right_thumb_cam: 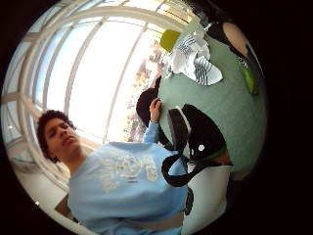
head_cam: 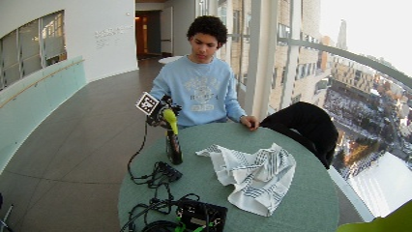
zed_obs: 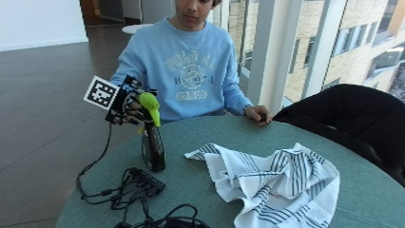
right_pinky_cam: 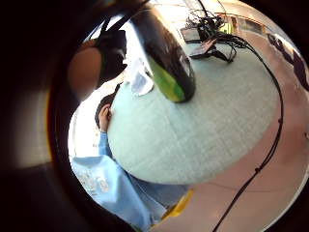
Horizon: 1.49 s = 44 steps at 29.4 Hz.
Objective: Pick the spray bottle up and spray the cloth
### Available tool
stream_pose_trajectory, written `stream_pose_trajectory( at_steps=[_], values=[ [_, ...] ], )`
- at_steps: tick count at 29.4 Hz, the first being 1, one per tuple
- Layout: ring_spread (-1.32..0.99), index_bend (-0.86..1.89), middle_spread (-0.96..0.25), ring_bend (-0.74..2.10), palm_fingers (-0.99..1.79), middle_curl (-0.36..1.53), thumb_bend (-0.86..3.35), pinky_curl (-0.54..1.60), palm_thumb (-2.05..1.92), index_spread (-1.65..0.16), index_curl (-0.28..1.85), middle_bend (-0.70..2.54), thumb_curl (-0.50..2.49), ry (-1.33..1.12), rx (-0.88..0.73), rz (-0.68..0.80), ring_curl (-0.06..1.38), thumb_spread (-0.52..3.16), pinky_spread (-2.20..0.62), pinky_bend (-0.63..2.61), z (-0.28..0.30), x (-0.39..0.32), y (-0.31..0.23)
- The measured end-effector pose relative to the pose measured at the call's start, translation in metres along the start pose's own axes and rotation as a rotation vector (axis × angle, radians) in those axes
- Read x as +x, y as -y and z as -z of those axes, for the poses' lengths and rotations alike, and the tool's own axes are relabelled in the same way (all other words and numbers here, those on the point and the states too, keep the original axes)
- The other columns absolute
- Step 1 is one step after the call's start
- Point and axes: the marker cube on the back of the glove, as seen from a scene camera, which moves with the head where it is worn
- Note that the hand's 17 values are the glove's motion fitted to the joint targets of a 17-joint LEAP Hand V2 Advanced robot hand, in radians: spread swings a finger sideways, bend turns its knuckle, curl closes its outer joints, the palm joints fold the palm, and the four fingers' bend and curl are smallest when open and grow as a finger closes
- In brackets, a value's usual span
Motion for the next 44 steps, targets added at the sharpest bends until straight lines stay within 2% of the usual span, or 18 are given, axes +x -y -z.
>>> stream_pose_trajectory(
  at_steps=[5,10,14,24,31,44],
  values=[
    [-0.04,0.14,-0.08,0.3,0.72,0.38,0.06,0.33,0.68,-0.35,0.27,0.26,0.31,0.186,0.097,-0.087,0.31,1.2,0.19,0.23,0.006,0.025,0.025],
    [-0.03,0.14,-0.08,0.29,0.71,0.38,0.04,0.34,0.7,-0.34,0.27,0.25,0.32,0.23,0.098,-0.171,0.32,1.19,0.19,0.23,-0.001,0.042,0.053],
    [-0.03,0.13,-0.07,0.29,0.7,0.38,0.03,0.35,0.72,-0.34,0.27,0.23,0.33,0.261,0.083,-0.162,0.32,1.17,0.18,0.24,-0.012,0.054,0.07],
    [-0.04,0.12,-0.07,0.31,0.73,0.39,-0.01,0.35,0.77,-0.34,0.27,0.23,0.35,0.266,0.071,-0.151,0.33,1.11,0.19,0.22,-0.038,0.068,0.109],
    [-0.05,0.23,-0.08,0.29,0.9,0.39,0.0,0.33,0.85,-0.32,0.32,0.22,0.37,0.208,0.1,-0.174,0.32,1.06,0.18,0.17,-0.041,0.069,0.119],
    [-0.06,0.14,-0.11,0.31,1.03,0.4,-0.01,0.35,0.99,-0.3,0.35,0.19,0.48,0.071,0.056,-0.148,0.34,0.89,0.18,0.21,-0.041,0.05,0.131]
  ],
)
